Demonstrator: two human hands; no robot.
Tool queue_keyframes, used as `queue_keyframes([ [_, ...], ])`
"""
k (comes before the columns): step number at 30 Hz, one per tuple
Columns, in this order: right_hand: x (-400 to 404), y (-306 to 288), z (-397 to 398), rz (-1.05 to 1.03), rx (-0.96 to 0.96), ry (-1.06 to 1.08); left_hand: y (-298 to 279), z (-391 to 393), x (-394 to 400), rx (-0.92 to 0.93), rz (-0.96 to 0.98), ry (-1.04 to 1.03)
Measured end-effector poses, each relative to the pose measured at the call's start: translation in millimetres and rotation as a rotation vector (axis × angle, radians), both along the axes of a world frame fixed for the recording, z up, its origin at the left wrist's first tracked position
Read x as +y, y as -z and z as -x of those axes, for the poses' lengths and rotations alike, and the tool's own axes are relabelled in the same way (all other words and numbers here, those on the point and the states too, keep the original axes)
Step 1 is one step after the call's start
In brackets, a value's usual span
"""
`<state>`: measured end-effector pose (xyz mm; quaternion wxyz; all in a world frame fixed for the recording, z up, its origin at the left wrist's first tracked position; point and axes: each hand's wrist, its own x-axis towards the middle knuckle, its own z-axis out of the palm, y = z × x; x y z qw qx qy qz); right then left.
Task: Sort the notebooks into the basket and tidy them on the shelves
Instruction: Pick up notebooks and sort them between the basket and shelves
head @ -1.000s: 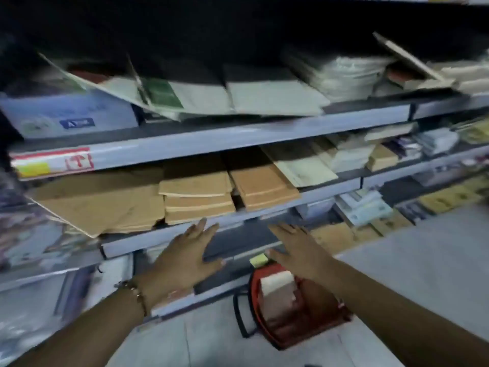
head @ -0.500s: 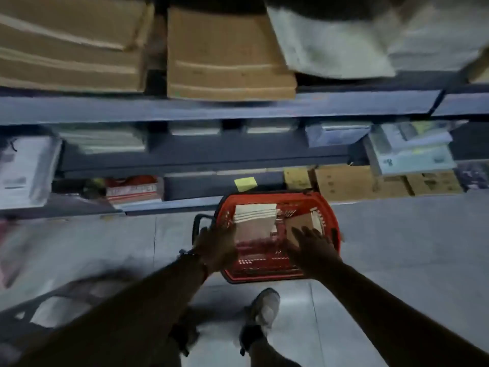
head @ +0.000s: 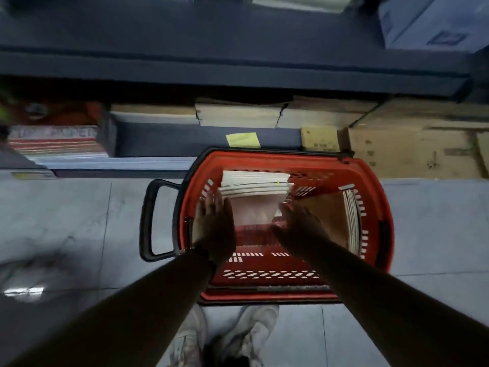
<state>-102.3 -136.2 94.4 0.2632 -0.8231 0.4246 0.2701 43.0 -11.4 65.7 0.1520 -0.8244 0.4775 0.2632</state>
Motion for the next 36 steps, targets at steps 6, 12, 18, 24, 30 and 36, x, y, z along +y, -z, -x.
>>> queue_keyframes([
  [6,-16.1,50.7,-2.9,0.047,-0.002,0.022,34.2,9.4,2.3,0.028,0.080,-0.154],
  [12,-22.3,64.0,5.3,0.062,-0.041,0.084,39.0,3.0,-0.6,0.067,0.237,-0.195],
  [18,-15.4,74.0,13.4,-0.025,-0.127,0.151,52.5,1.8,6.3,0.229,0.358,-0.336],
  [24,-10.8,79.0,23.2,-0.024,-0.208,0.298,68.2,-2.1,10.6,0.305,0.321,-0.256],
  [30,-13.8,53.2,31.4,-0.309,-0.415,0.815,-6.8,-28.3,5.5,0.538,0.452,-0.174],
  [36,-14.8,-72.7,26.7,-0.647,-0.588,0.802,-144.3,-82.2,12.1,0.998,0.516,-0.491],
])
